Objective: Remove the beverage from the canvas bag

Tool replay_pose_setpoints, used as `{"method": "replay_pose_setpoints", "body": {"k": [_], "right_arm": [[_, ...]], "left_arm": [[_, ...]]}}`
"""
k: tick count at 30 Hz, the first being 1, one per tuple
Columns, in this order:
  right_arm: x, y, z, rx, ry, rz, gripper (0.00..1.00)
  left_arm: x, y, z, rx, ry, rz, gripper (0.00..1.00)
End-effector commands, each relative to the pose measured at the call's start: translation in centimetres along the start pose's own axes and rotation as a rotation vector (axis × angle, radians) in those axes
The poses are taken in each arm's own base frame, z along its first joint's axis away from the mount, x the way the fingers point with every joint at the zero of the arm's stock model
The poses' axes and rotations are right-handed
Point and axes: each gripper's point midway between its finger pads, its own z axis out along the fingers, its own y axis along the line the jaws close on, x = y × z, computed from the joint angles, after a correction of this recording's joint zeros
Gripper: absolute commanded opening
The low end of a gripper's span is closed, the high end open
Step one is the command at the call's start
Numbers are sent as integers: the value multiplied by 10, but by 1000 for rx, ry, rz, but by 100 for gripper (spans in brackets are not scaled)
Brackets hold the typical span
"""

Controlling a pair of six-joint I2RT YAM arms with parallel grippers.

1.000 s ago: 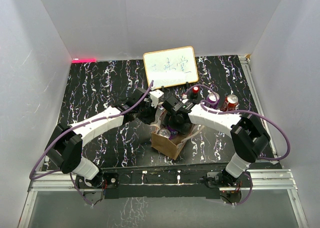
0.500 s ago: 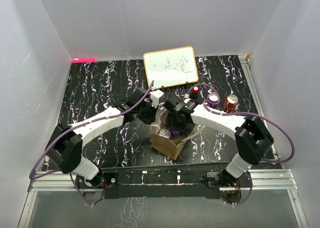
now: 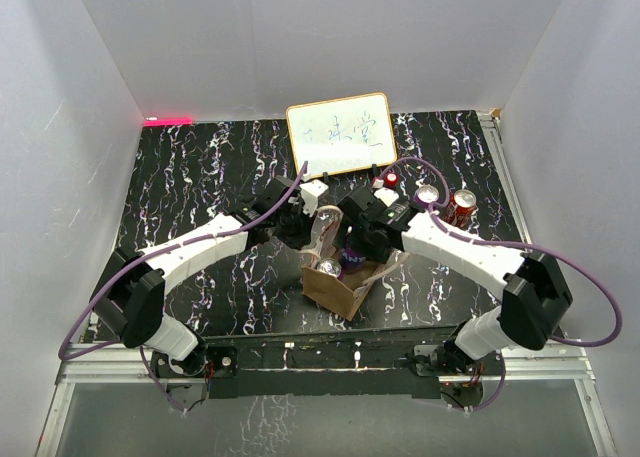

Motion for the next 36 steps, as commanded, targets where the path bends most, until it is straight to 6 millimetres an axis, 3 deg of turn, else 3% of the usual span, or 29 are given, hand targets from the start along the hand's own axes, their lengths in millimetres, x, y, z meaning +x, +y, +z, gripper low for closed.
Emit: {"method": "replay_pose_setpoints", "body": {"k": [1,11,23,30,36], "right_arm": [[-32,36,-32,-198,-135,-33,7],[-63,48,-83,-349,-297,-46,7],[-113,41,-152,-390,-566,-105,7],[-146,22,-199,-333,-757,-141,7],[-166,-24,-218,-150,-896,-104,7]], "left_arm": [[-12,-8,-9,20,-23,19,1],[-13,-8,-10,14,-28,23,1],[-11,-7,-7,15,-20,23,1],[-10,-7,-6,14,-16,23,1],[-8,-8,-3,21,-3,22,1]]}}
